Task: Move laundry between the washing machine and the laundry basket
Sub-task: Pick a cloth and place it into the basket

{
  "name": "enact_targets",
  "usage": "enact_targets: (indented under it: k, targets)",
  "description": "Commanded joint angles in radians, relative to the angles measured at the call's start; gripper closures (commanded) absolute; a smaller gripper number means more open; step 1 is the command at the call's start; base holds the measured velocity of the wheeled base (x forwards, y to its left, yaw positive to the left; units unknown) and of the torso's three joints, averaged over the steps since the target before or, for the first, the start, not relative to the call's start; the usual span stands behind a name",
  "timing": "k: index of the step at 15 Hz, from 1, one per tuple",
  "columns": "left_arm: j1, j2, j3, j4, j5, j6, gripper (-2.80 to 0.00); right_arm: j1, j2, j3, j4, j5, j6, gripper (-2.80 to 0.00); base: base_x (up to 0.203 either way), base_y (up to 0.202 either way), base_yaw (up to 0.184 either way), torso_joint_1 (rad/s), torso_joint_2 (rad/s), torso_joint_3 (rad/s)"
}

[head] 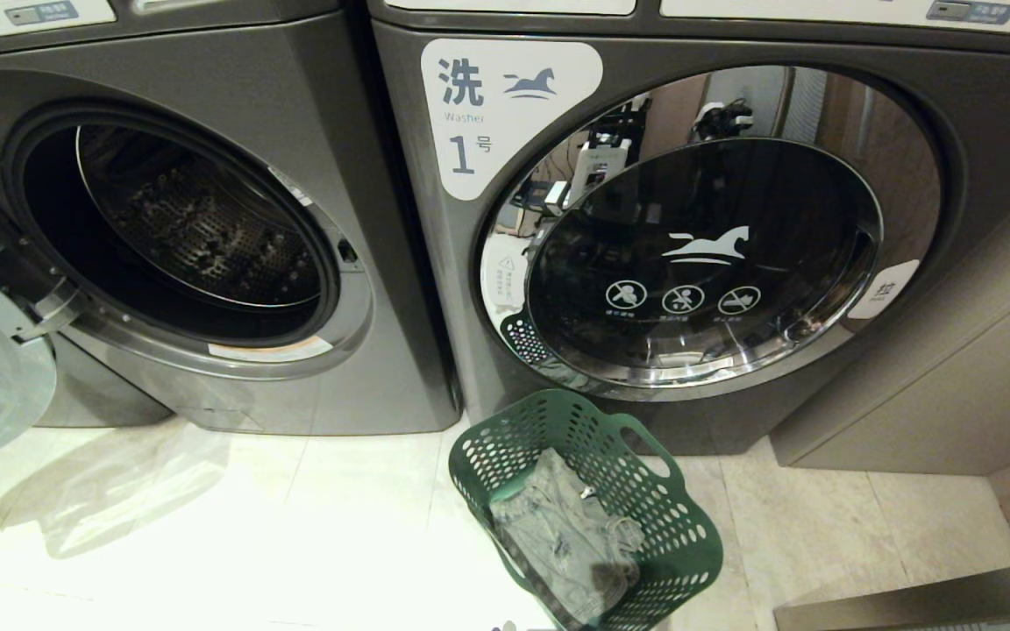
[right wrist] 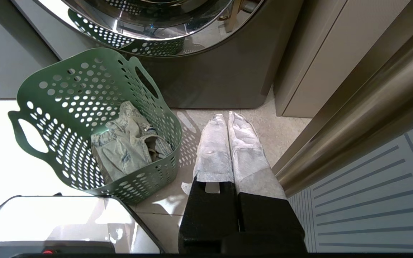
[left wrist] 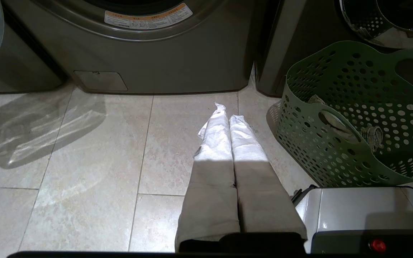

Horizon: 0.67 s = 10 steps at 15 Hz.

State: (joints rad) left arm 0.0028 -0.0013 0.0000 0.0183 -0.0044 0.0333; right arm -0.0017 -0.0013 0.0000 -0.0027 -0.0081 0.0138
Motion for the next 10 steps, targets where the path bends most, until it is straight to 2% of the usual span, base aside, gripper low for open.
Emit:
enact_targets:
  k: [1, 10]
  targets:
    - [0.000, -0.002, 0.000, 0.000, 0.000, 0.000, 0.00, 0.000, 0.000, 0.000, 0.000, -0.001, 0.000, 0.00, 0.000, 0.000, 0.000, 0.000, 0.00, 0.000]
    - [0.000, -0.002, 0.000, 0.000, 0.000, 0.000, 0.00, -0.001, 0.000, 0.000, 0.000, 0.000, 0.000, 0.00, 0.000, 0.000, 0.000, 0.000, 0.00, 0.000]
